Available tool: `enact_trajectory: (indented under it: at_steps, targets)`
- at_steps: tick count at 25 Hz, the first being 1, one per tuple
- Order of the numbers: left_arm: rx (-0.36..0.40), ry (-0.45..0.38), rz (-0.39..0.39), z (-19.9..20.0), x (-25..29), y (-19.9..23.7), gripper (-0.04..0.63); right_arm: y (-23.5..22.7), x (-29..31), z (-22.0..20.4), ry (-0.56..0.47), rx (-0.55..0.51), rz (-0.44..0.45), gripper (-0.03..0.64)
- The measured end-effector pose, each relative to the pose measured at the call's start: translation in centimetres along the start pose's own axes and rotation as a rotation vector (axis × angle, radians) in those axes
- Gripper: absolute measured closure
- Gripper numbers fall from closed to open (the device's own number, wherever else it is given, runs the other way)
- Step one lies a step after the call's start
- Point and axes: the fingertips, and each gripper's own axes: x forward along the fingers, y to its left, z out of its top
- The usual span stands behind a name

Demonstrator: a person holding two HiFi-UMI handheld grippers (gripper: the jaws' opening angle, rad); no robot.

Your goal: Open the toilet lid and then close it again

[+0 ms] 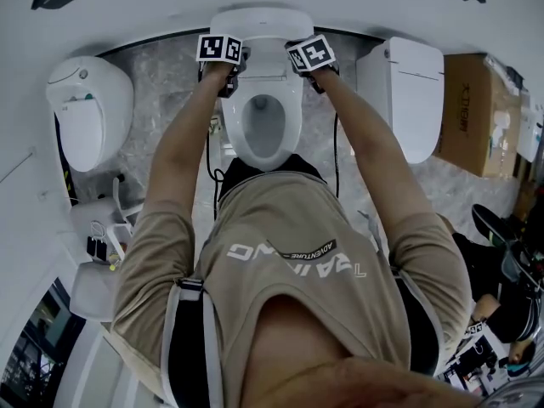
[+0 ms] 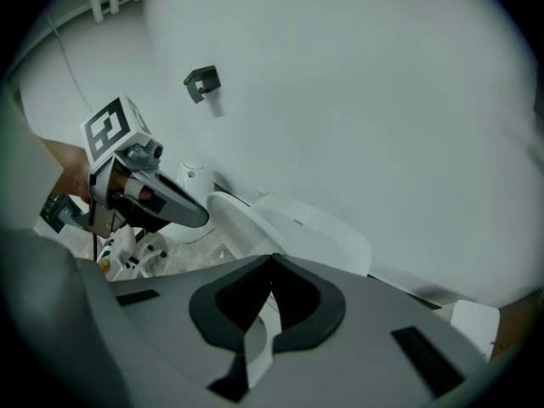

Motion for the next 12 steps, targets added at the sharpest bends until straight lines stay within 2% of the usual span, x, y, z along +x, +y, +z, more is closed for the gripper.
enact_trajectory:
  at_steps: [6, 12]
  targets:
    - [-0.008, 0.006, 0.004, 1.0, 0.8, 0.7, 0.592, -2.5, 0.2, 1.9, -0.03, 0.051, -0.022, 0.607]
    - [-0.01, -0.004, -0.025, 2.1, 1.4, 0.0, 0.592, -3.3, -0.5, 3.4, -0.029, 0.0, -0.023, 0.607]
